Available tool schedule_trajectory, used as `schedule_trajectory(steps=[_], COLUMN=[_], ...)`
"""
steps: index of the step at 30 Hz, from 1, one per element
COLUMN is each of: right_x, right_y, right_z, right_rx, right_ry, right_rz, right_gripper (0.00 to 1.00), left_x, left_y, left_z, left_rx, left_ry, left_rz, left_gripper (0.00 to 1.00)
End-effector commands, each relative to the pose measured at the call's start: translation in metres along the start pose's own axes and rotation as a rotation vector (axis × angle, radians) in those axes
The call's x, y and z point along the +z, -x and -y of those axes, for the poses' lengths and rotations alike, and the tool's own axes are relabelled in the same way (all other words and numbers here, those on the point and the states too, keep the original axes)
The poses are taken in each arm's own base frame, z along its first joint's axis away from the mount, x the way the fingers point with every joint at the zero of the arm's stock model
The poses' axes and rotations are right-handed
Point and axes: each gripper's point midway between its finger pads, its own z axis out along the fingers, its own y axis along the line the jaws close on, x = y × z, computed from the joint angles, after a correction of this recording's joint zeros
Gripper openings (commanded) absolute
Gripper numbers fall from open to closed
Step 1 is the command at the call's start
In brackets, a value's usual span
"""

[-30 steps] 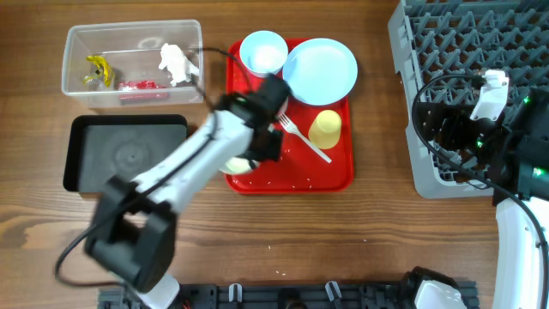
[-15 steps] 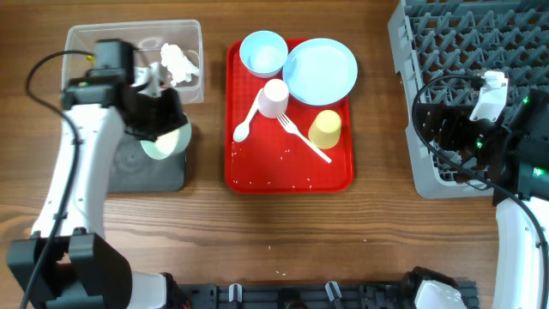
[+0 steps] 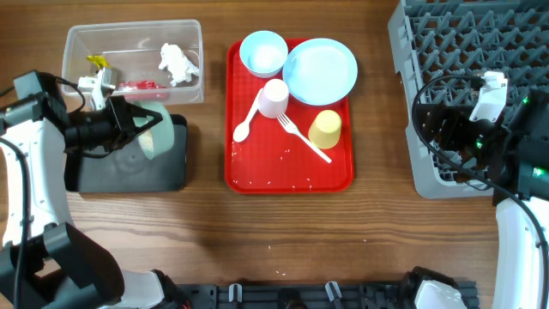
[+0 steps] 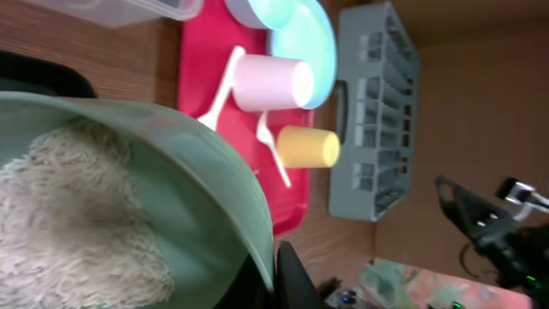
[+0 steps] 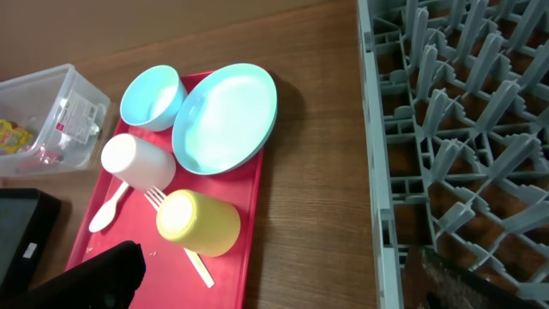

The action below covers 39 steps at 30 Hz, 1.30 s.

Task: Sort waste into correct bins and load items into the dishwasher rack
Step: 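Move the bowl over the black tray and tip the rice out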

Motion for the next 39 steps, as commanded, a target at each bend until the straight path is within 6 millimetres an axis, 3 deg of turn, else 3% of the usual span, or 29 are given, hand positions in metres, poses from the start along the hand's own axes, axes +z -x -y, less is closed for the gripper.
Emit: schedule_trajectory(steps=[1,10,19,25,39], right_x=[-0.002,-0.002,-0.002,-0.002,-0.002], right_y=[0.006,0.006,0.006,0.006,0.006], right_z=[0.000,0.000,0.000,0.000,0.000], right_rx=[0.002,0.002,0.002,0.002,-0.002], right_ry=[-0.002,-0.002,-0.002,-0.002,-0.003], right_rz=[0.013,0.013,0.013,0.013,0.014], right_gripper=[1.00,1.00,1.00,1.00,1.00], left_x=[0.007,0.021,0.000,-0.009,-0.015], left_y=[-0.001,0.008,0.028,0.035,0.034], left_z=[0.007,-0.019,-0.031,-0.013,-0.003], left_rx=[-0.032,-0.094,-0.171,-0.179,-0.220], left_ry=[-0.159,-0.221,-0.319,-0.439,-0.504], left_rz=[-0.008,-0.029,0.068,0.100,0.102], left_gripper=[0.04,0.04,0.04,0.04,0.04])
